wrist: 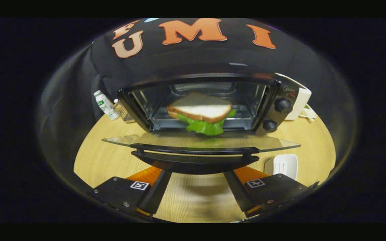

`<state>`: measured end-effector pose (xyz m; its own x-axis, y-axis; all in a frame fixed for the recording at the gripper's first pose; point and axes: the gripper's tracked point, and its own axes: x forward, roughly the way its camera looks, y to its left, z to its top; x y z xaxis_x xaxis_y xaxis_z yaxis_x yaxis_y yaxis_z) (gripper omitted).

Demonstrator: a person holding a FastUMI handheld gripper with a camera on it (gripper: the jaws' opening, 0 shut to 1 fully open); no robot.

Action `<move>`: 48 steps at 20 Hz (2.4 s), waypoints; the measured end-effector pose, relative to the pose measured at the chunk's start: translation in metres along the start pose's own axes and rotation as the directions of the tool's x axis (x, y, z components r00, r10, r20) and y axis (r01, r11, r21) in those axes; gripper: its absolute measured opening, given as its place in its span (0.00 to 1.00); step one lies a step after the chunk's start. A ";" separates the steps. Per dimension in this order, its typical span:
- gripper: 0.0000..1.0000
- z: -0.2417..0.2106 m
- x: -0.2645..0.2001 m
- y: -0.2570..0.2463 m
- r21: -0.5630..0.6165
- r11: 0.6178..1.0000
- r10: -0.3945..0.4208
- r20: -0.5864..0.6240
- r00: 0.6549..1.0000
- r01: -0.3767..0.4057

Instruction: Open the toaster oven, put the food inside, and close the toaster oven door.

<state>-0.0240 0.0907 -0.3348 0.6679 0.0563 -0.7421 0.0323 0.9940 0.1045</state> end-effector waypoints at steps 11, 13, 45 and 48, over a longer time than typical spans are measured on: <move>0.89 0.092 0.028 -0.013 0.013 0.999 -0.045 0.087 0.995 0.044; 0.90 0.086 0.029 -0.011 0.005 0.999 -0.041 0.063 0.997 0.040; 0.94 0.264 -0.287 -0.039 -0.110 0.994 0.083 0.782 0.617 0.005; 0.94 0.273 -0.301 -0.039 -0.111 0.994 0.095 0.814 0.573 -0.007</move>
<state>-0.0232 0.0091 0.0652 0.9910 0.0506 0.1241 -0.0554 0.9978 0.0357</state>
